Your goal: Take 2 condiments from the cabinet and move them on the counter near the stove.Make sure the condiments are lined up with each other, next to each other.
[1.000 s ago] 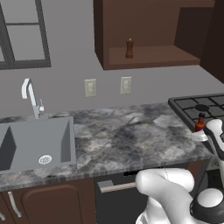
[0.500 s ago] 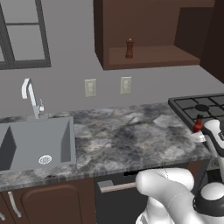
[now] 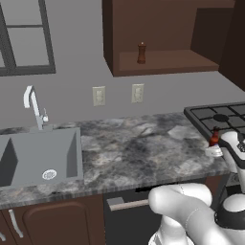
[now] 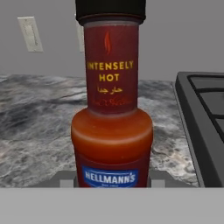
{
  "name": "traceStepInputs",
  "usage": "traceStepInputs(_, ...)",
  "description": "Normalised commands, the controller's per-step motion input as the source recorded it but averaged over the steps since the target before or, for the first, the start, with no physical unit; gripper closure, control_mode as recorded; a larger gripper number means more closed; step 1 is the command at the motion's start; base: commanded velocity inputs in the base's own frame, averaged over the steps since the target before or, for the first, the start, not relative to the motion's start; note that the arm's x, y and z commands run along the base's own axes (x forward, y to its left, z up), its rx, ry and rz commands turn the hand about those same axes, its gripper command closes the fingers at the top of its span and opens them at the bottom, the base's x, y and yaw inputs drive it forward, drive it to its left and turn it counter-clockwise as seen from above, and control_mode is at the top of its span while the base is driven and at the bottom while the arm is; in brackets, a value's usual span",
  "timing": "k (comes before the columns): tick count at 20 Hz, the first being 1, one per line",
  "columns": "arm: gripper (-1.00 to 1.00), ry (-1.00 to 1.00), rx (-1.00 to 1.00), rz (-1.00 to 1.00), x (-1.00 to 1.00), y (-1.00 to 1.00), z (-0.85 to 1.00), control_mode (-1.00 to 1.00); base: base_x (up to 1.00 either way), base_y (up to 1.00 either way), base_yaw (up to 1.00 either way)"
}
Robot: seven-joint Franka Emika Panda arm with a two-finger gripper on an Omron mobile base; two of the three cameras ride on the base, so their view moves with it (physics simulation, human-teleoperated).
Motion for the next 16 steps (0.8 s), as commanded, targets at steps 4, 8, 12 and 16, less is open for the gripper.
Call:
traceStepInputs(4,1.00,0.00,0.00,0.00,0.10,0.00,-0.11,-1.00,0.00,0.00,0.00)
traceStepInputs(8,1.00,0.00,0.00,0.00,0.08,0.00,-0.09,-1.00,0.00,0.00,0.00)
traceStepInputs(12,1.00,0.00,0.00,0.00,0.02,0.00,-0.12,-1.00,0.00,0.00,0.00)
traceStepInputs(16,1.00,0.00,0.00,0.00,0.00,0.00,-0.14,-1.00,0.00,0.00,0.00)
